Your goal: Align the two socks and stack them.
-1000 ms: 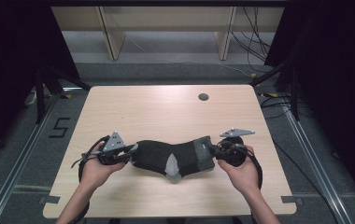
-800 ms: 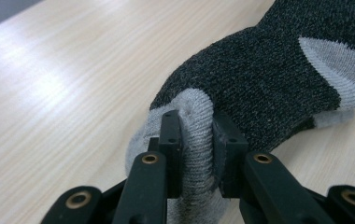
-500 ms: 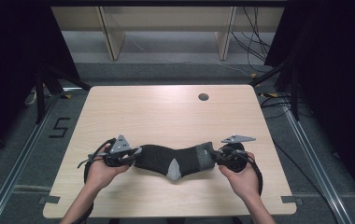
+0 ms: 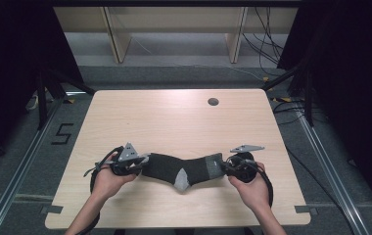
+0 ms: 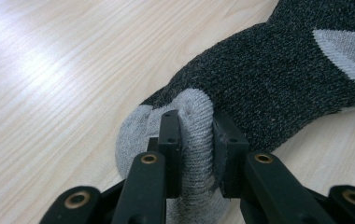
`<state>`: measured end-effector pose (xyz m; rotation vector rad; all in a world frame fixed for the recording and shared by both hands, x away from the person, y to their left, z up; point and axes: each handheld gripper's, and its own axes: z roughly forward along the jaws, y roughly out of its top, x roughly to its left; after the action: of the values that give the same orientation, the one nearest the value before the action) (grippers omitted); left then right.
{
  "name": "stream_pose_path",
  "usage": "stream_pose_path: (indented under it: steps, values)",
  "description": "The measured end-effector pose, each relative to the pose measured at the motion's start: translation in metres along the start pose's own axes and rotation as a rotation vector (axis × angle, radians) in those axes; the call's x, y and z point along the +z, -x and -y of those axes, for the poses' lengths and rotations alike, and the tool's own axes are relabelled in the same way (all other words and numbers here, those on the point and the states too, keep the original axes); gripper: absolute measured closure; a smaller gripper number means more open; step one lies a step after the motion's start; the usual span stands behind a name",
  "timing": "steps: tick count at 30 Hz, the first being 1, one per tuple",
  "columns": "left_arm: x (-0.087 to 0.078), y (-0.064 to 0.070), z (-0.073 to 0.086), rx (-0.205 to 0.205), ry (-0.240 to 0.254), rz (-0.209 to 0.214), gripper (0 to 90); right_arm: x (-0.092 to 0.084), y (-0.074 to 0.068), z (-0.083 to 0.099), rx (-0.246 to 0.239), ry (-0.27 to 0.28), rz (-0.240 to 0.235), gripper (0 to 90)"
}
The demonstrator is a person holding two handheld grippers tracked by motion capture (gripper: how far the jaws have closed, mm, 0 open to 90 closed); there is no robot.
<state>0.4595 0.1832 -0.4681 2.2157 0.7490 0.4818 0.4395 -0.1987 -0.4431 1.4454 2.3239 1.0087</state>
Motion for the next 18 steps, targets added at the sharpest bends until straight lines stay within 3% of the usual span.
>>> stream_pose_path:
  steps: [1,3,7,9,11,12,13,16,18]
  values:
    - [0.002,0.0,0.0,0.001,-0.004,0.001,75.5,0.001,-0.003,0.001,0.033,-0.018,0.021,85.2]
    - [0.004,0.0,0.001,-0.006,0.001,0.001,75.4,0.005,0.002,0.002,-0.014,-0.02,0.042,85.1]
    - [0.006,-0.001,0.001,-0.005,-0.004,0.004,75.1,0.01,0.004,0.003,0.027,-0.026,0.036,85.0]
    - [0.007,-0.001,0.002,-0.006,-0.006,0.0,75.0,0.011,0.006,0.004,0.02,-0.022,0.028,84.9]
    - [0.008,-0.001,0.002,-0.009,-0.007,0.001,75.1,0.01,0.002,0.004,0.067,-0.029,0.028,84.9]
    - [0.008,-0.001,0.001,-0.006,-0.009,-0.001,75.1,0.01,0.002,0.004,0.067,-0.029,0.028,84.9]
    - [0.008,0.0,0.001,-0.005,-0.008,-0.003,75.1,0.009,0.005,0.002,0.024,-0.007,0.03,84.9]
    - [0.007,0.0,0.001,-0.002,-0.009,-0.005,75.1,0.005,0.003,-0.003,-0.001,0.023,0.027,84.9]
    - [0.005,0.001,0.0,-0.009,0.004,-0.006,75.1,0.003,0.001,-0.006,0.018,0.023,0.027,84.9]
